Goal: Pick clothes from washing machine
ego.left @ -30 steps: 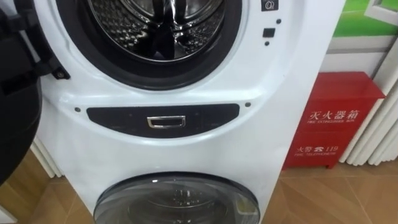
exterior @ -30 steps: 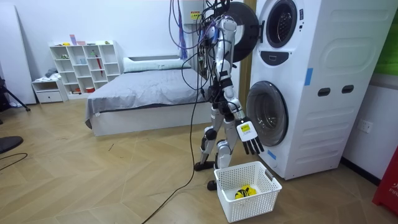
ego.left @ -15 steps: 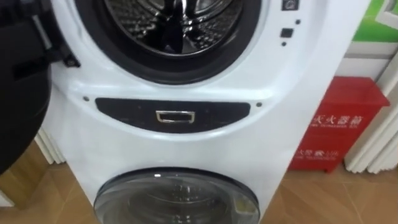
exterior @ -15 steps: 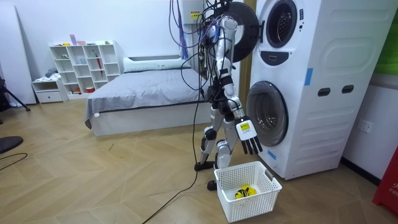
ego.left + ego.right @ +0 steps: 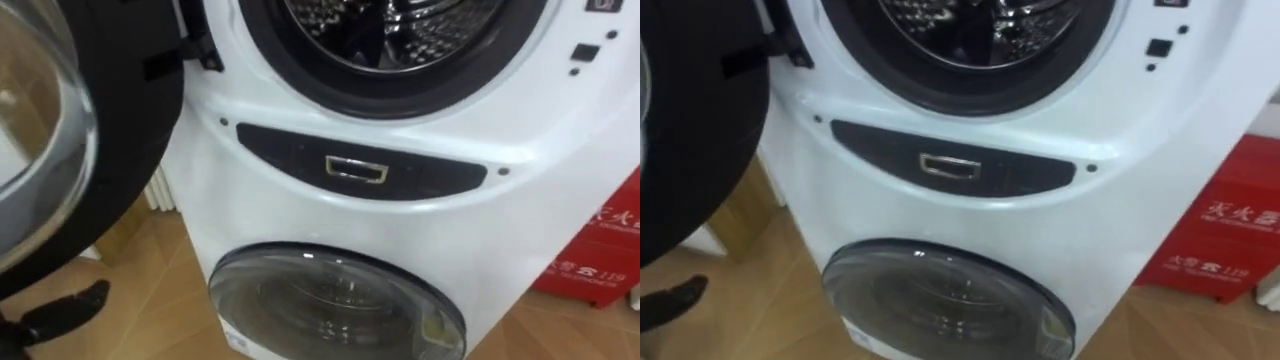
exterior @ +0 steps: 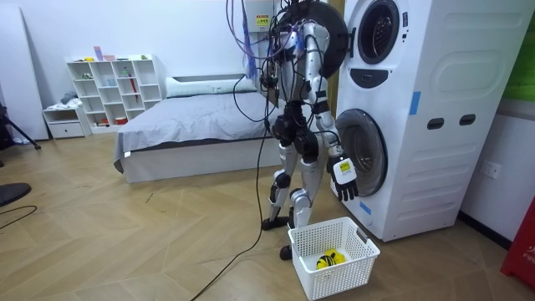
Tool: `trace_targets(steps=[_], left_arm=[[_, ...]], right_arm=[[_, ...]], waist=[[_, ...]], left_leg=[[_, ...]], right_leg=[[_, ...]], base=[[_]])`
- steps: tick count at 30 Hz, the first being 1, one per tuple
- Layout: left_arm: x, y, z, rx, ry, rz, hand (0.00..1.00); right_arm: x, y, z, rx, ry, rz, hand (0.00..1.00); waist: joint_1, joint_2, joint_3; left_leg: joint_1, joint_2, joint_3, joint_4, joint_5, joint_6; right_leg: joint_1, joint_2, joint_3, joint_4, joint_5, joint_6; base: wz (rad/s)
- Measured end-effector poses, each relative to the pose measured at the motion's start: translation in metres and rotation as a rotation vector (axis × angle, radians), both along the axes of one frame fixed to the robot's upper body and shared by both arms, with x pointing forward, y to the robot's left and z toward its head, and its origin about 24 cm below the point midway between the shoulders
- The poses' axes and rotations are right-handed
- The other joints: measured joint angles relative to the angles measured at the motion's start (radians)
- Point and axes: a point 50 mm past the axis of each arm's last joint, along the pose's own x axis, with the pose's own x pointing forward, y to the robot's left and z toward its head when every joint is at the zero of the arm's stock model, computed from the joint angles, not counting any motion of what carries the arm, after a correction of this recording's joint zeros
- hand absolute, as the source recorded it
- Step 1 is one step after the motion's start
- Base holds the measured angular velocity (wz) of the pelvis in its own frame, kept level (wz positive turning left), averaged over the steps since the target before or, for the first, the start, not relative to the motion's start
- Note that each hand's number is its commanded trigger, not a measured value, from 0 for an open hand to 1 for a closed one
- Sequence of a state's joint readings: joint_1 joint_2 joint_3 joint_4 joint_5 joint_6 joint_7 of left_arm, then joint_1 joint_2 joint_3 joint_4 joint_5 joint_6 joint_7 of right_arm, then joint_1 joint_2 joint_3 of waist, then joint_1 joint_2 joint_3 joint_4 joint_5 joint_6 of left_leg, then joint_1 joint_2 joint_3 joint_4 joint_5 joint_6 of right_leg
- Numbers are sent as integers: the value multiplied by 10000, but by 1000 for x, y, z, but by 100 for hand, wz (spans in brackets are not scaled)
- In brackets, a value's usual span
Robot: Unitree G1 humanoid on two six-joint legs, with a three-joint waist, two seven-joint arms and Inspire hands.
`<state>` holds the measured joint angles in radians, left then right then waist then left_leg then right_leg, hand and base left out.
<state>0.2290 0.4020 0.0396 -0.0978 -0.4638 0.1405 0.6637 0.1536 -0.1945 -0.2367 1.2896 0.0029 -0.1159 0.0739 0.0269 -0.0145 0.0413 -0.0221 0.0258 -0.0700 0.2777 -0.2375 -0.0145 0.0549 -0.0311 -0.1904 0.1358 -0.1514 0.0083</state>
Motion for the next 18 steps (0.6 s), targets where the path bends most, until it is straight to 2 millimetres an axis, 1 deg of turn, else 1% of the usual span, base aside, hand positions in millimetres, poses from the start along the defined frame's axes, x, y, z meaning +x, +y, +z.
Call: trace_targets(steps=[1,4,5,6,7,8,9,10,11,12,13,14,15,17,18], left_arm=[[-3,-7,-1,82,101,-305,0],[-9,-26,-6,580,388,-1285,0],[-9,-40,-5,602,376,-2196,0],[-7,-58,-2,673,206,-3341,0],[-5,-68,5,1013,-120,-3972,0],[3,-84,33,1712,-1617,-5038,0],[14,-99,67,2641,-3710,-5957,0],[17,-105,82,3101,-4744,-6331,0],[20,-116,103,3797,-6308,-7011,0],[18,-123,114,4376,-7208,-7577,0],[16,-127,116,4608,-7439,-7924,0],[14,-137,113,4812,-7483,-8714,0],[12,-141,110,4798,-7341,-9055,0],[8,-152,93,4809,-6378,-10178,0],[8,-153,90,4920,-6174,-10402,0]], right_arm=[[-1,1,0,53,26,117,0],[-2,5,-2,214,182,436,0],[-1,6,-2,230,158,601,0],[3,6,-2,235,91,788,0],[9,7,-2,229,11,958,0],[19,8,-1,198,-196,1264,0],[27,6,0,110,-307,1628,0],[29,4,1,44,-319,1746,0],[36,1,3,-144,-423,1993,0],[37,-1,4,-246,-441,2102,0],[37,-1,4,-268,-414,2154,0],[35,2,3,-203,-343,2251,0],[35,4,2,-144,-352,2226,0],[36,8,1,14,-508,1974,0],[36,8,1,37,-550,1896,0]], waist=[[-33,29,19],[-168,71,46],[-238,74,48],[-392,72,50],[-556,74,53],[-841,87,57],[-1090,150,38],[-1166,209,-17],[-1329,294,-104],[-1525,425,-196],[-1629,454,-217],[-1736,421,-240],[-1781,372,-257],[-1834,127,-286],[-1836,109,-314]], left_leg=[[-21,-28,-1,21,10,16],[-51,-76,1,46,32,54],[-48,-80,18,45,33,57],[-32,-78,37,37,35,61],[-16,-76,51,31,36,61],[58,-54,145,-32,40,60],[153,-37,263,-146,62,61],[190,-28,359,-263,73,68],[393,-23,622,-548,161,79],[706,-27,867,-881,270,93],[827,-28,964,-942,292,97],[971,-29,1124,-928,293,97],[1018,-28,1192,-922,293,96],[1056,-2,1262,-898,294,95],[1057,12,1274,-897,294,95]], right_leg=[[18,-33,11,3,1,1],[13,-76,271,47,1,3],[-10,-77,299,70,6,11],[-37,-71,376,99,9,19],[-53,-67,391,142,1,33],[-62,-55,455,195,-9,58],[-93,-55,530,215,-13,65],[-126,-62,577,228,-18,74],[-152,-69,791,238,-26,91],[-23,-75,1014,225,-47,111],[7,-75,1092,237,-81,115],[-3,-81,1189,349,-186,107],[-15,-80,1230,397,-226,93],[-50,-48,1326,495,-309,41],[-50,-33,1324,492,-311,38]], base=[[17],[11],[-10],[-15],[-23],[-28],[-32],[-45],[-58],[-58],[-42],[-23],[-21],[-12],[0]])
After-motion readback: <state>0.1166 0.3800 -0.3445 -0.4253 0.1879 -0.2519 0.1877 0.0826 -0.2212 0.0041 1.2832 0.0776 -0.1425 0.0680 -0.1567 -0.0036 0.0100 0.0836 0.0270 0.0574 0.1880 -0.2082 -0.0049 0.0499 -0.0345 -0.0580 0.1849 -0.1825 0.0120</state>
